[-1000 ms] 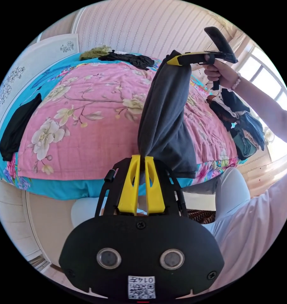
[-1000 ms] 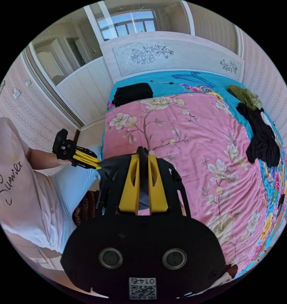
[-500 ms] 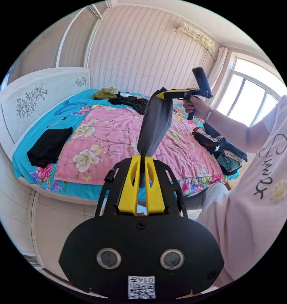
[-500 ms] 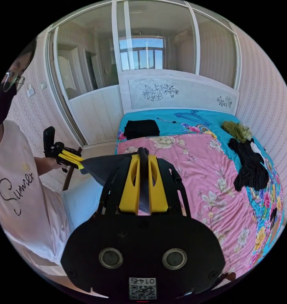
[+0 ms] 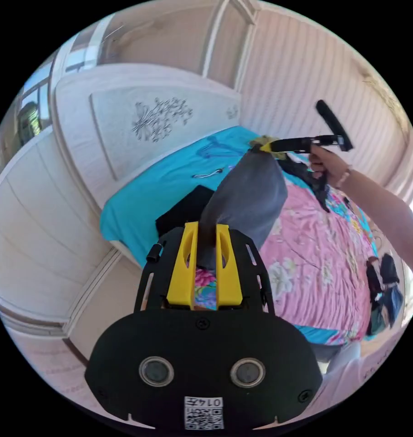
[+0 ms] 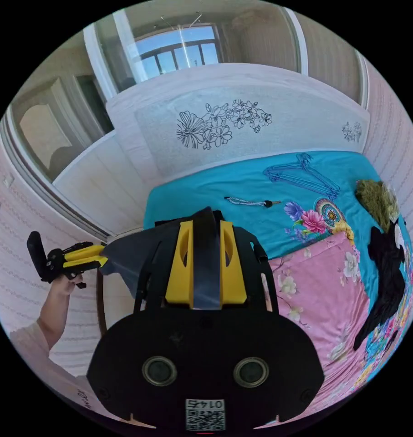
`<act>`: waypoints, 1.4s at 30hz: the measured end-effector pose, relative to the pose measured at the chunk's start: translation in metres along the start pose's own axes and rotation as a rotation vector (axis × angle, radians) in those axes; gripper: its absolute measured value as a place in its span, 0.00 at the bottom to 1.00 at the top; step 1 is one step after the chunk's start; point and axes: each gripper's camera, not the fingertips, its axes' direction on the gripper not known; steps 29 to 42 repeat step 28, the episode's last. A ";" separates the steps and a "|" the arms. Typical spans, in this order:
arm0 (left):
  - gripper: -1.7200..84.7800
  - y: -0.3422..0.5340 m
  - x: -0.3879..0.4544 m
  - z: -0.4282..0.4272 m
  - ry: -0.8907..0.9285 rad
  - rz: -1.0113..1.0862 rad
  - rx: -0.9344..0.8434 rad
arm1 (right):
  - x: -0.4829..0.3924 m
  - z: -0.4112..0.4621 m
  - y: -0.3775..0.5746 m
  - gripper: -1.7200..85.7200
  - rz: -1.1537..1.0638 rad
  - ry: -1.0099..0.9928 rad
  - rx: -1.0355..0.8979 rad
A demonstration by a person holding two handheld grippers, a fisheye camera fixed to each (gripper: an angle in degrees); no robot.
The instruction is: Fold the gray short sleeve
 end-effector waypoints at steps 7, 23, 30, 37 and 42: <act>0.10 0.019 0.018 0.043 -0.025 -0.007 -0.011 | 0.017 0.010 0.118 0.12 -0.094 -0.039 -0.064; 0.08 0.196 0.420 -0.082 0.575 0.818 0.197 | -0.061 -0.345 0.740 0.13 0.633 0.761 -0.085; 0.08 0.256 0.609 -0.109 0.893 1.142 0.170 | -0.104 -0.444 0.890 0.15 0.913 1.006 -0.074; 0.08 0.256 0.609 -0.109 0.893 1.142 0.170 | -0.104 -0.444 0.890 0.15 0.913 1.006 -0.074; 0.08 0.256 0.609 -0.109 0.893 1.142 0.170 | -0.104 -0.444 0.890 0.15 0.913 1.006 -0.074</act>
